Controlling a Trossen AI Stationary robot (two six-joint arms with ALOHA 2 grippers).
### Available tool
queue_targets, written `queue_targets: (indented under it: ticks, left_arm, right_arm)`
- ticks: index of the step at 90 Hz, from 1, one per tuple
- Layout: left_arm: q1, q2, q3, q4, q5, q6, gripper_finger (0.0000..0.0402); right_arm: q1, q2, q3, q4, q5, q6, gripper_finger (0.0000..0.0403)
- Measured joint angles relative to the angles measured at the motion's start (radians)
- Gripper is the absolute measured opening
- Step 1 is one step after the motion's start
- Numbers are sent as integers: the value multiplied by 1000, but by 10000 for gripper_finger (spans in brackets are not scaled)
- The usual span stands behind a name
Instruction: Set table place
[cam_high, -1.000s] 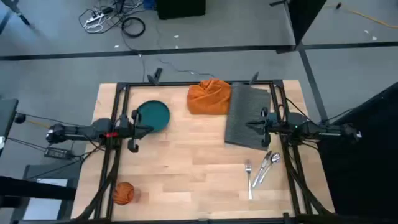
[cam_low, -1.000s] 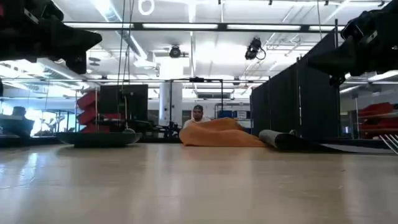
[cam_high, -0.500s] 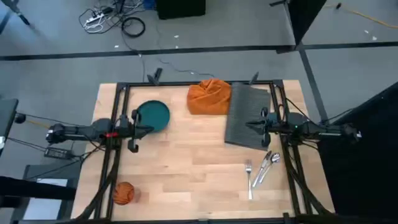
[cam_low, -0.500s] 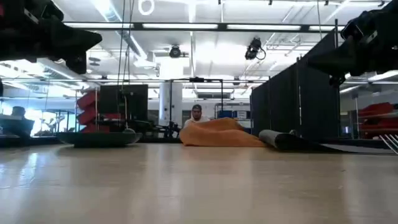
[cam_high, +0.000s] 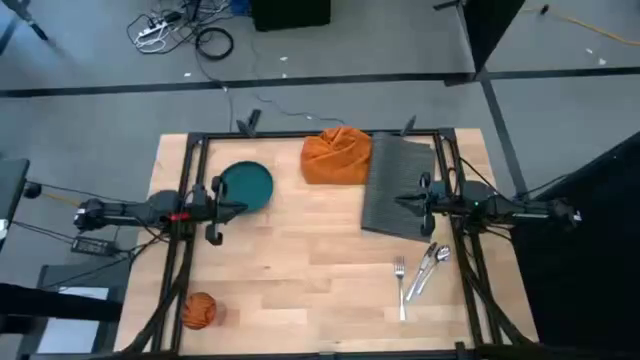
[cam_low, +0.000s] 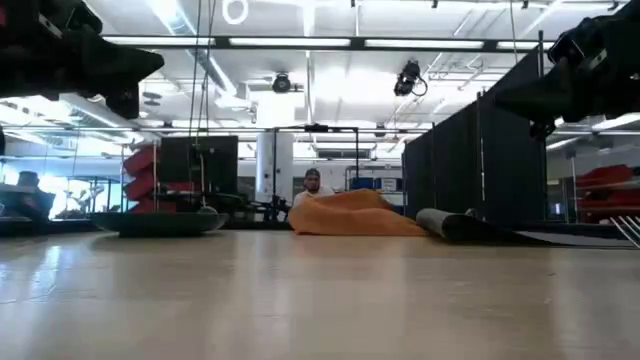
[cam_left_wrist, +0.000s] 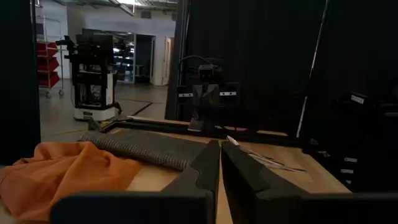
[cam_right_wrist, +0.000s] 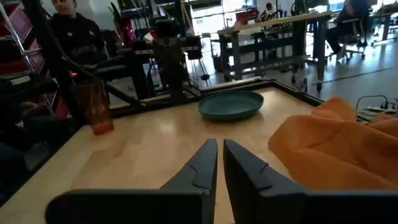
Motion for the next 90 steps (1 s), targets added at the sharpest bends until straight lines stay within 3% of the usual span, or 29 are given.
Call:
queue_targets:
  ticks: [25,51,59,66,76,90]
  left_arm:
    - [0,0,0,10,0,0,0]
    - [0,0,0,138,-3,13,0]
    - [1,0,0,195,-50,39,0]
    - [1,17,16,139,-113,38,0]
    - [1,139,75,110,-195,38,0]
    - [1,497,269,96,-195,61,0]
  right_arm:
    - [0,0,0,0,0,0,4]
    - [0,0,0,0,0,0,4]
    - [0,0,0,0,0,0,4]
    - [0,0,0,0,0,0,4]
    - [0,0,0,1,0,0,4]
    - [0,0,0,1,0,0,4]
